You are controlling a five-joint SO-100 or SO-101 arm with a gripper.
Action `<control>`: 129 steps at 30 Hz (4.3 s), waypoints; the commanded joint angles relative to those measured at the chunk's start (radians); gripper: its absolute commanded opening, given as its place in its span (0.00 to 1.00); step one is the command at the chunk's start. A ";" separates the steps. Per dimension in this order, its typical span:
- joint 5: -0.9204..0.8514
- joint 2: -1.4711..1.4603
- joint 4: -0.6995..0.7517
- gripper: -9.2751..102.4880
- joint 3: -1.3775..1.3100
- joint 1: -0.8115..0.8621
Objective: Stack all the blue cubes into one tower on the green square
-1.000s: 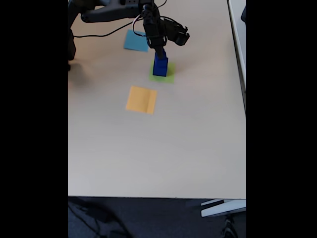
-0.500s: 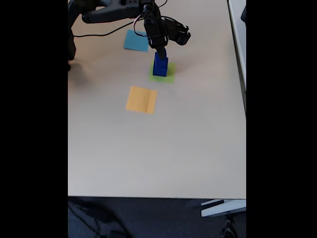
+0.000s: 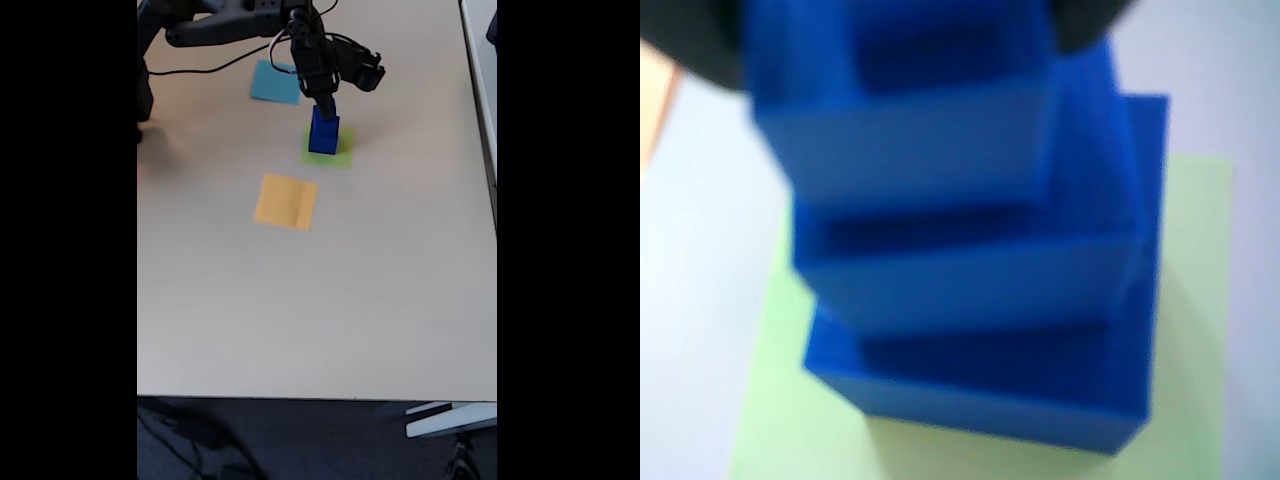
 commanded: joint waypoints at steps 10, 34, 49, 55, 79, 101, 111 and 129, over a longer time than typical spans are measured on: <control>-0.020 0.049 -0.003 0.14 0.012 -0.003; -0.043 0.069 -0.014 0.13 0.037 0.006; -0.029 0.067 -0.018 0.24 0.035 0.000; -0.029 0.069 -0.018 0.25 0.040 0.003; -0.026 0.066 0.000 0.41 -0.067 -0.017; 0.067 -0.020 -0.026 0.13 -0.301 -0.083; -0.043 -0.028 -0.095 0.08 -0.344 -0.054; -0.206 0.161 -0.253 0.08 0.120 0.133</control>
